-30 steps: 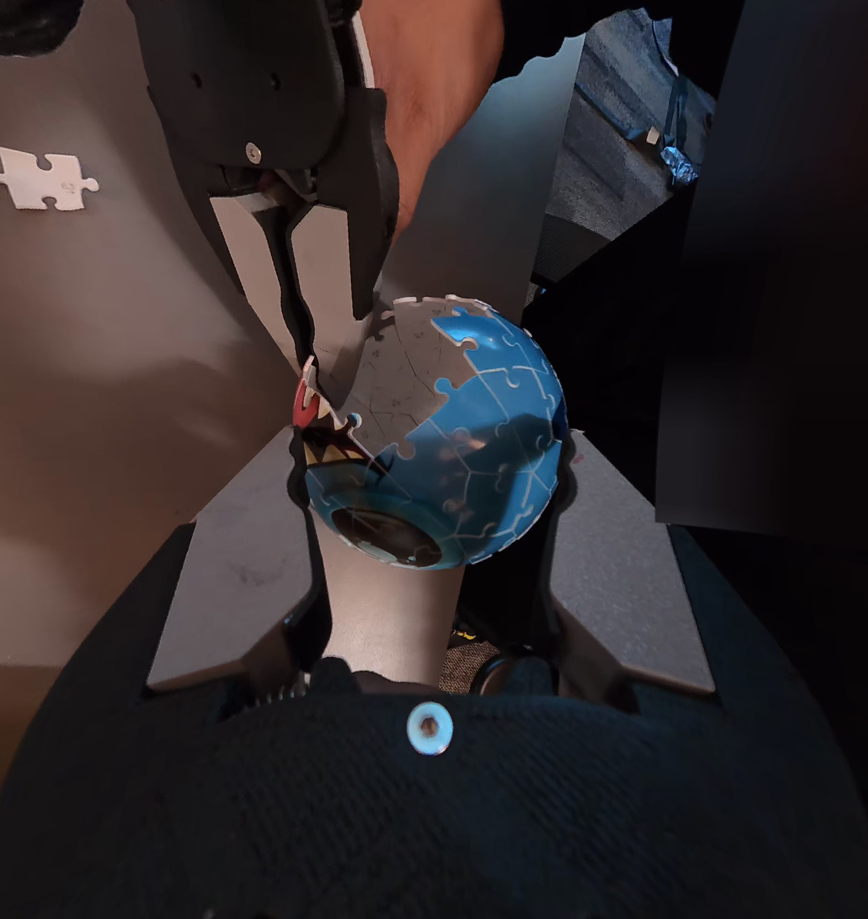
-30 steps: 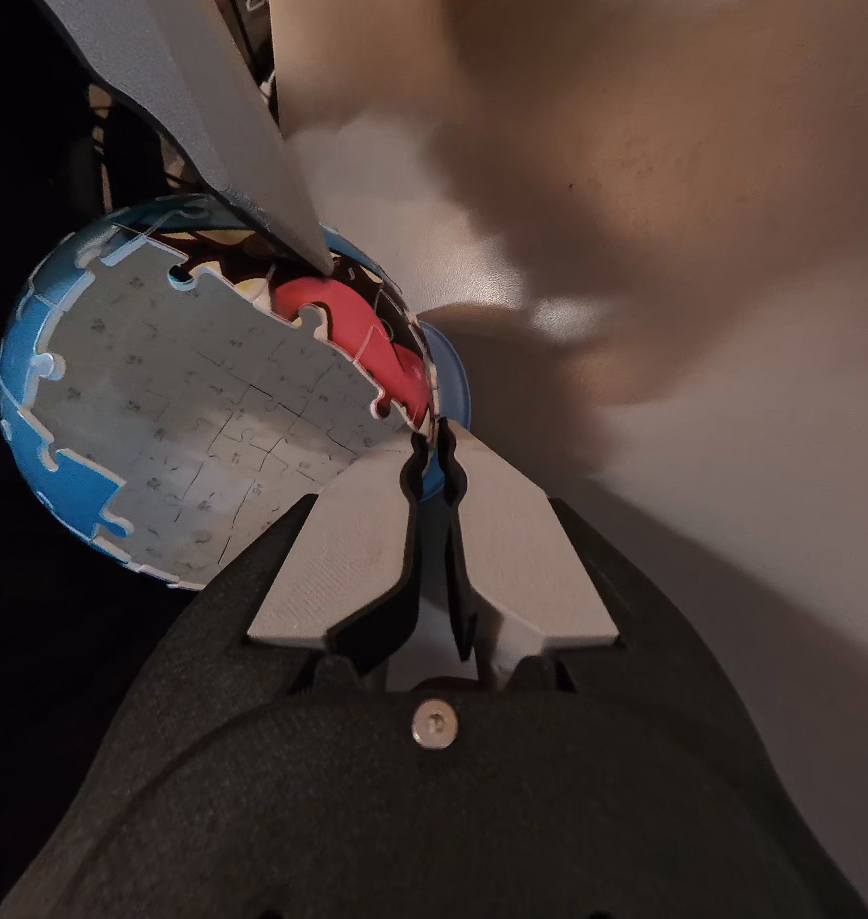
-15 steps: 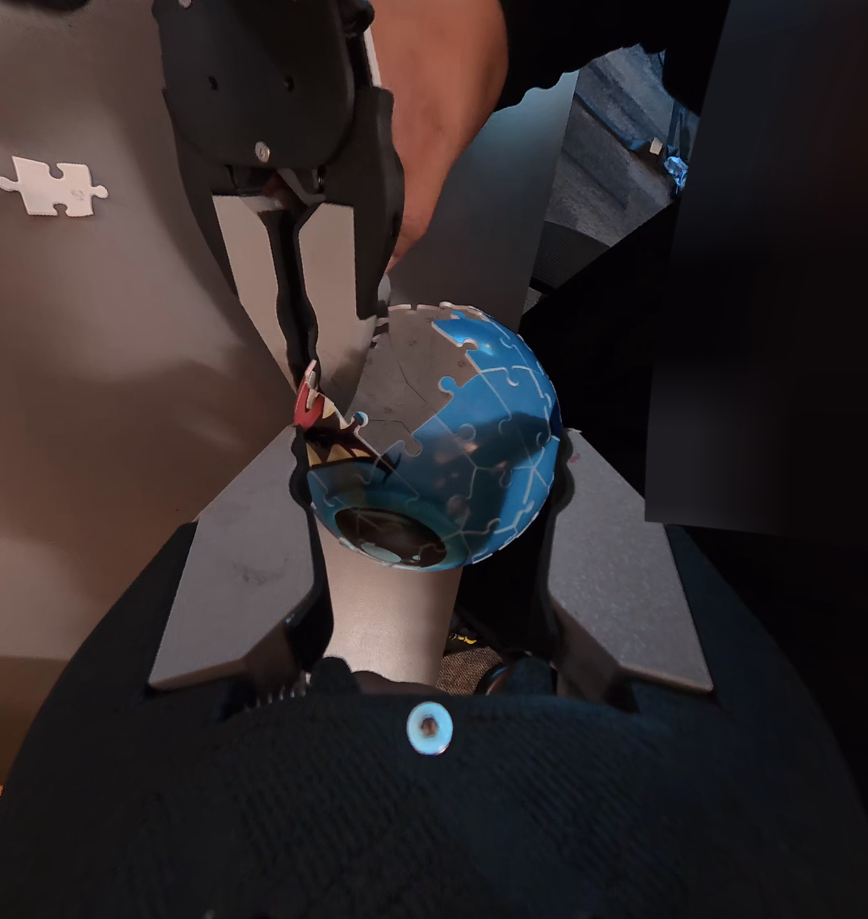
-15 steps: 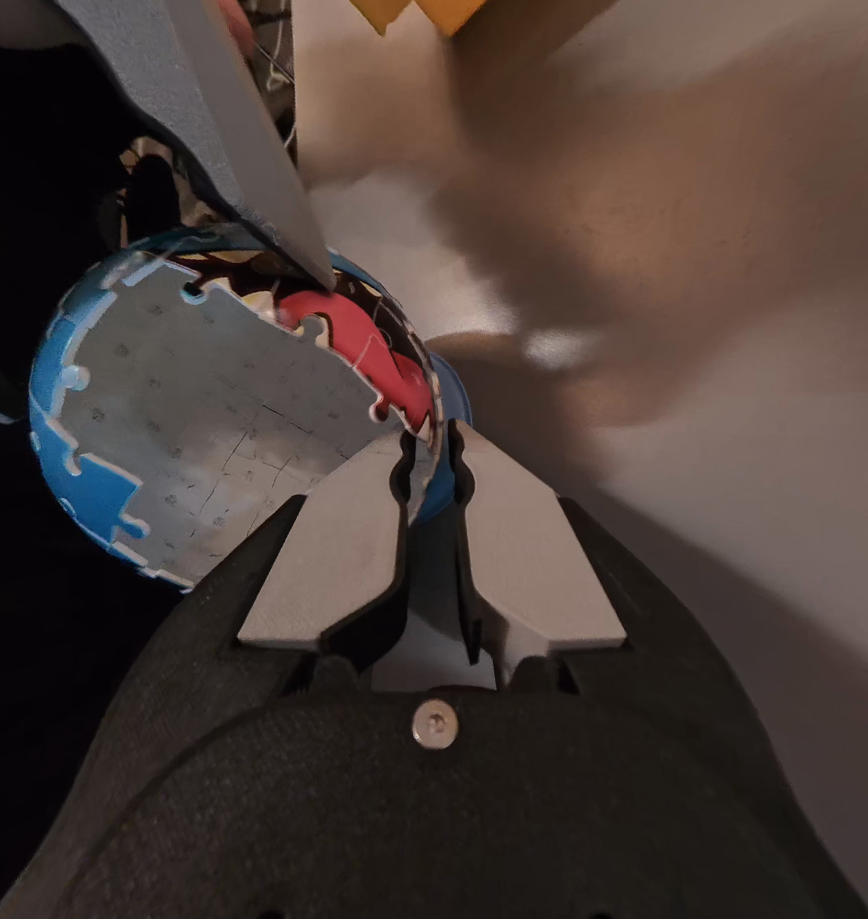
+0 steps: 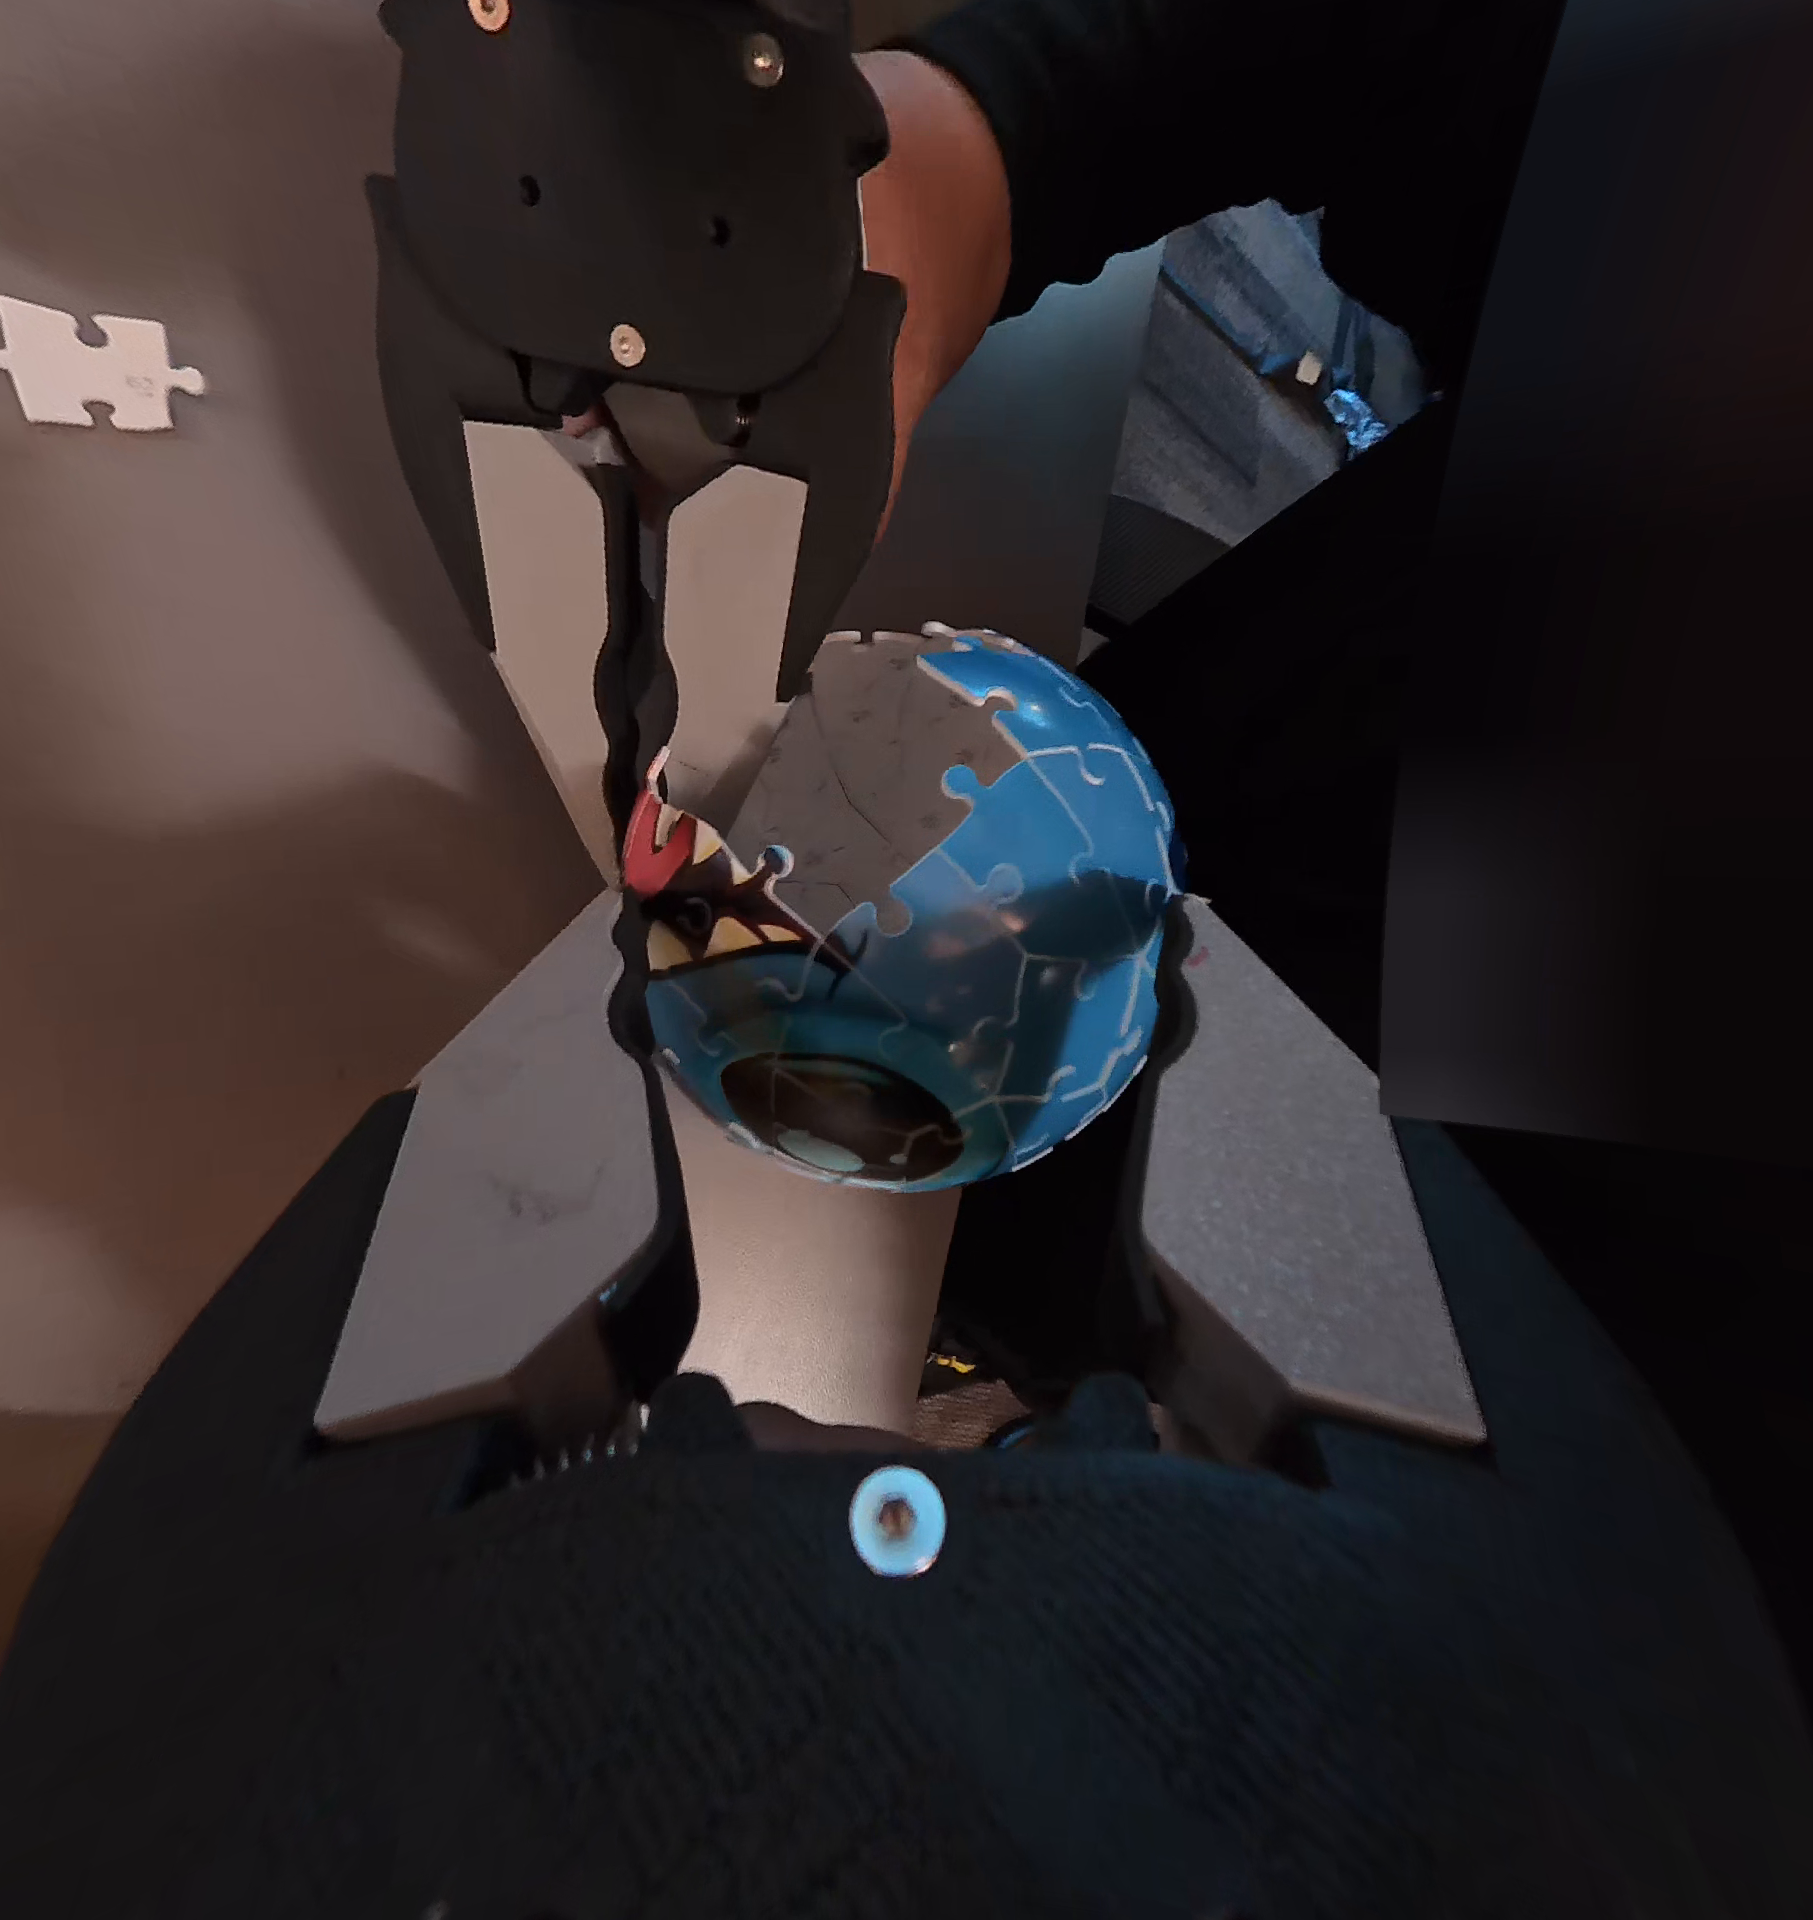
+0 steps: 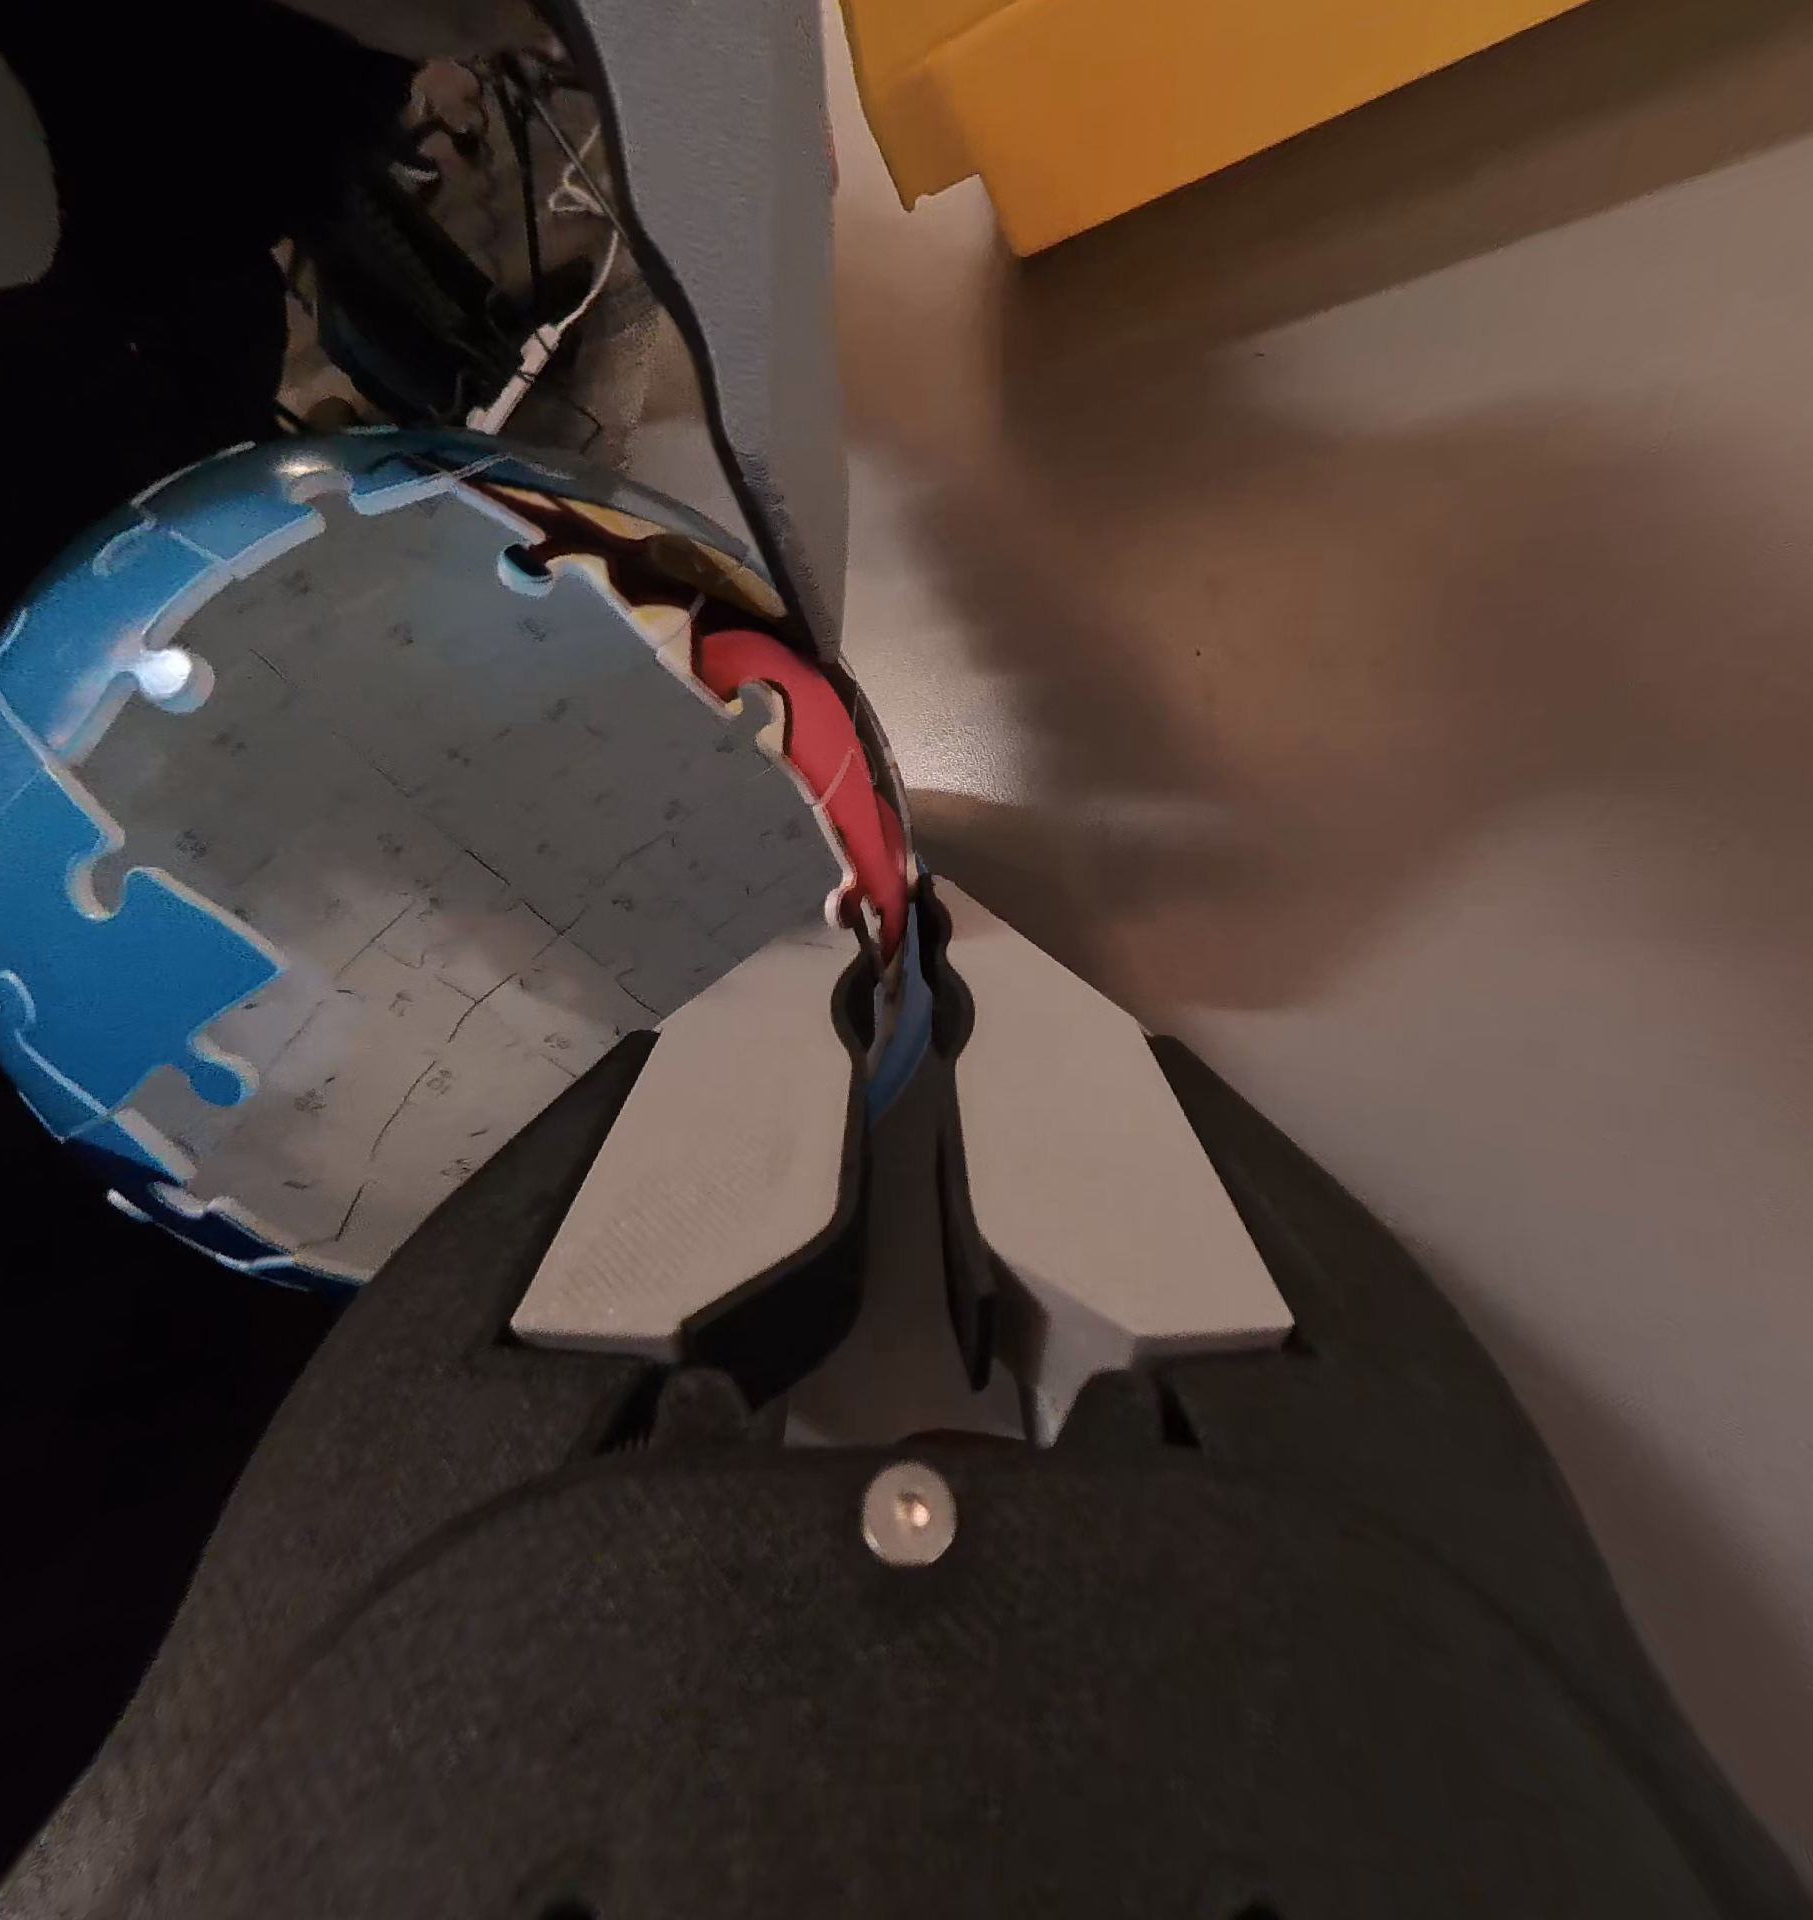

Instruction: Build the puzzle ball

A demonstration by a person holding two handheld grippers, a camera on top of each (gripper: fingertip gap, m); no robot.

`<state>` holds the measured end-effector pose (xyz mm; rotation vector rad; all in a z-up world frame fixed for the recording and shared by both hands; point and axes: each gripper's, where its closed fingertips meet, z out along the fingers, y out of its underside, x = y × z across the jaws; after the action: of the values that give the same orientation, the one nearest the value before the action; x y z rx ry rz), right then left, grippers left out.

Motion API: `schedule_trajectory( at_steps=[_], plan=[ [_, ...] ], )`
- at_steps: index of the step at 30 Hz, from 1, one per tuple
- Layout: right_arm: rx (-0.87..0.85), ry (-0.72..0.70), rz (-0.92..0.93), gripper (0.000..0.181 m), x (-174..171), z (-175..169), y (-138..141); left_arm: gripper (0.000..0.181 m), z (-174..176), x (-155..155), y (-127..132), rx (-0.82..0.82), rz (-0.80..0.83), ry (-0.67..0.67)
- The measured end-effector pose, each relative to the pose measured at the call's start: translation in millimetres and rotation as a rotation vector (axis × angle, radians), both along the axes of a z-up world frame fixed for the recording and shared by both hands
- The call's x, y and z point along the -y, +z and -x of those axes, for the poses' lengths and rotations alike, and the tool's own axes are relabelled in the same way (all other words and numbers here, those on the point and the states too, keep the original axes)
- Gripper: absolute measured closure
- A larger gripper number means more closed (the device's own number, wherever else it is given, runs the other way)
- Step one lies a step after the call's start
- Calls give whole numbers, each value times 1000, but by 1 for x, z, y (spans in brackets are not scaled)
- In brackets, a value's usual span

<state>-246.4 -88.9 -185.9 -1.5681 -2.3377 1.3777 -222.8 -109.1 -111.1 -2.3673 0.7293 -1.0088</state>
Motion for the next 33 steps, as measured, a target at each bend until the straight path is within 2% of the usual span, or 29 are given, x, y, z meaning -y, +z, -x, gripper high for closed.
schedule_trajectory(
  at_steps=[7, 14, 19, 21, 33],
  plan=[
    [32, -9, 77, 181, 3, 0, 0, 84, -1, 1, -1, 8, 8, -16],
    [148, -27, 174, 181, 7, -3, -4, 83, -1, 0, -1, 18, 17, -9],
    [131, -68, 137, 181, 2, 1, -4, 82, 1, -3, -1, 9, 7, 7],
    [133, -76, 137, 170, 1, 1, -5, 83, 1, -2, -1, 6, 7, 2],
    [119, -69, 158, 181, 7, -2, -3, 83, -3, 2, -1, 4, 12, -8]
  ],
)
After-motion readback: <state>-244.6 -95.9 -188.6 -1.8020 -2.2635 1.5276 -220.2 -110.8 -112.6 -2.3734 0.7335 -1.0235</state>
